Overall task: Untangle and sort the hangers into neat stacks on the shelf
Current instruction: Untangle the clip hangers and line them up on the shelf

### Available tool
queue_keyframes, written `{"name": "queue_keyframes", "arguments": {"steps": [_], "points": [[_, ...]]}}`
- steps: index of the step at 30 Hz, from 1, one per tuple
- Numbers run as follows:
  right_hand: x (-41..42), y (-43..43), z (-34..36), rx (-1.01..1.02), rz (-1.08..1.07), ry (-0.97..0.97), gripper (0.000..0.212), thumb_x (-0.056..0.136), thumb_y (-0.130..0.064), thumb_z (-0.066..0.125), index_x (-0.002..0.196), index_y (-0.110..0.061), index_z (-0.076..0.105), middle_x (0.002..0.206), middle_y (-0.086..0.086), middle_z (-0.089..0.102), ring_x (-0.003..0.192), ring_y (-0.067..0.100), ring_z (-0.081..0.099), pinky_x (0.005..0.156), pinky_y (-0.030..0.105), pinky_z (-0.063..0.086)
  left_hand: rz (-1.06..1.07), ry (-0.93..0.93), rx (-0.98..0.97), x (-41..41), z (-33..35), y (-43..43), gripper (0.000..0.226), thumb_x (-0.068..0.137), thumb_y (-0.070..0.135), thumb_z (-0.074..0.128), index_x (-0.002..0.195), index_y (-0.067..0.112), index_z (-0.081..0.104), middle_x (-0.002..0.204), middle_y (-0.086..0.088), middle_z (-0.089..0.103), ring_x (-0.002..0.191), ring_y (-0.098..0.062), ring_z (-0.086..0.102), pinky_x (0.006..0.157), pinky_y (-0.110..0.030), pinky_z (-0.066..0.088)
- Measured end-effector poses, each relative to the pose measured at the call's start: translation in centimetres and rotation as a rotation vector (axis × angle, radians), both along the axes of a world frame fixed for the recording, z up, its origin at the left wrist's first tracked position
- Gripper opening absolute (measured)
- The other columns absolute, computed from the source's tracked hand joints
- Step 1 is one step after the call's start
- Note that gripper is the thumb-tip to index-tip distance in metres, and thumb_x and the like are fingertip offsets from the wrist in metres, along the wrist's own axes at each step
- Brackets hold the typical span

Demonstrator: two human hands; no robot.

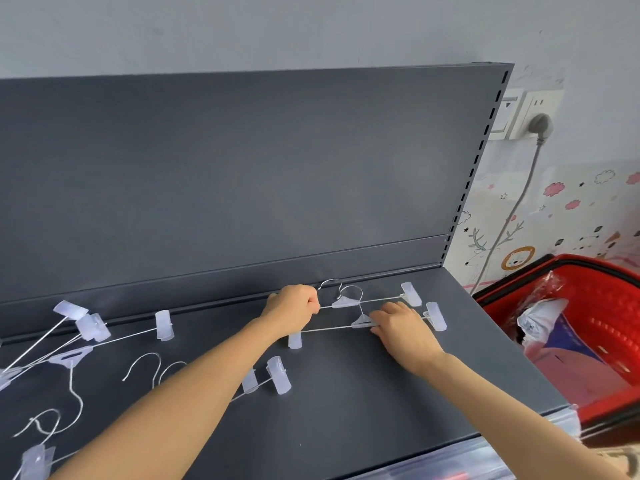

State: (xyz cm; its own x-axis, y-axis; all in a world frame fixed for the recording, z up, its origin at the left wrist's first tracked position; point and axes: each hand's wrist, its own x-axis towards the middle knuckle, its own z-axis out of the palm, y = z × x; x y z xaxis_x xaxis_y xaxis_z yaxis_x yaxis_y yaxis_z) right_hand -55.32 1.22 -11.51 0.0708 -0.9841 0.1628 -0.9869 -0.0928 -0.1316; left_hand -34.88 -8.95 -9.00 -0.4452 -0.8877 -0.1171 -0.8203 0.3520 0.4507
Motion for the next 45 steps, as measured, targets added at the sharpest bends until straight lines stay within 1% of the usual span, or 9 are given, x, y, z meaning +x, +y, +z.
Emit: {"name": "queue_keyframes", "arguments": {"steps": [3,7,15,19,25,31,36,42,45], "points": [[0.1,0.2,0.2,0.023,-0.007,-0.061,0.024,0.093,-0.016,0.048,0.070,-0.009,0.048,0.075,0.004,0.044,0.074,0.026,0.041,0.064,0.034,0.036,0.016,0.035,-0.041,-0.3,0.2,0.0,0.018,0.086,0.012,0.048,0.073,0.019,0.056,0.085,0.004,0.063,0.086,-0.024,0.058,0.070,-0.035,0.044],[-0.4,0.6,0.9,0.136,0.061,-0.142,0.021,0.094,-0.019,0.048,0.087,-0.008,0.064,0.083,0.004,0.052,0.082,0.023,0.049,0.068,0.032,0.039,0.020,0.074,-0.025,0.0,0.4,-0.1,0.014,0.086,0.012,0.050,0.076,0.013,0.060,0.078,0.007,0.059,0.085,-0.024,0.058,0.077,-0.040,0.050],[-1.0,2.6,2.4,0.165,0.130,-0.215,0.015,0.089,-0.020,0.056,0.083,-0.009,0.063,0.082,0.002,0.056,0.078,0.018,0.051,0.069,0.032,0.042,0.011,0.071,-0.028,-0.4,0.3,0.3,0.017,0.088,0.013,0.048,0.073,0.015,0.056,0.088,0.001,0.063,0.086,-0.026,0.058,0.078,-0.040,0.050],[-1.3,3.5,2.6,0.139,0.119,-0.206,0.015,0.089,-0.022,0.056,0.086,-0.010,0.064,0.084,0.002,0.058,0.079,0.019,0.052,0.069,0.032,0.043,0.008,0.055,0.012,-0.8,0.2,0.2,0.018,0.085,0.009,0.048,0.068,0.017,0.051,0.078,-0.002,0.059,0.070,-0.024,0.047,0.067,-0.033,0.042],[-1.6,4.6,2.8,0.141,0.138,-0.237,0.010,0.087,-0.020,0.060,0.086,-0.015,0.068,0.079,-0.005,0.052,0.074,0.013,0.048,0.069,0.031,0.044,0.010,0.024,0.019,-1.2,-0.1,0.5,0.019,0.083,0.011,0.049,0.066,0.020,0.049,0.073,-0.001,0.057,0.068,-0.024,0.044,0.065,-0.032,0.040],[-2.2,4.3,3.0,0.041,0.069,-0.207,0.013,0.090,-0.021,0.057,0.085,-0.012,0.065,0.077,-0.006,0.050,0.076,0.011,0.043,0.063,0.024,0.033,0.022,0.014,0.007,-1.2,0.0,0.7,0.015,0.085,0.012,0.053,0.071,0.014,0.056,0.078,-0.001,0.063,0.078,-0.026,0.057,0.074,-0.035,0.048],[-2.1,3.5,2.9,0.115,0.007,-0.207,0.017,0.092,-0.019,0.054,0.083,-0.009,0.063,0.083,0.003,0.055,0.078,0.021,0.051,0.070,0.032,0.043,0.010,-0.005,-0.058,-1.2,0.4,0.9,0.025,0.082,0.008,0.051,0.062,0.022,0.051,0.082,0.002,0.066,0.087,-0.026,0.062,0.074,-0.035,0.049],[-1.4,2.5,3.0,0.133,0.003,-0.146,0.025,0.095,-0.017,0.047,0.077,-0.005,0.059,0.078,0.002,0.048,0.071,0.020,0.041,0.067,0.033,0.041,-0.017,-0.058,-0.095,-0.5,0.3,1.5,0.023,0.081,0.010,0.053,0.062,0.024,0.050,0.084,0.005,0.067,0.087,-0.022,0.060,0.072,-0.029,0.035],[-1.0,2.0,2.8,0.152,0.009,-0.155,0.027,0.095,-0.016,0.047,0.072,-0.003,0.054,0.075,0.002,0.046,0.073,0.021,0.042,0.061,0.028,0.029,-0.019,-0.038,-0.118,-0.4,0.6,1.5,0.024,0.082,0.011,0.053,0.062,0.024,0.050,0.078,0.008,0.061,0.086,-0.022,0.059,0.075,-0.030,0.037]]}}
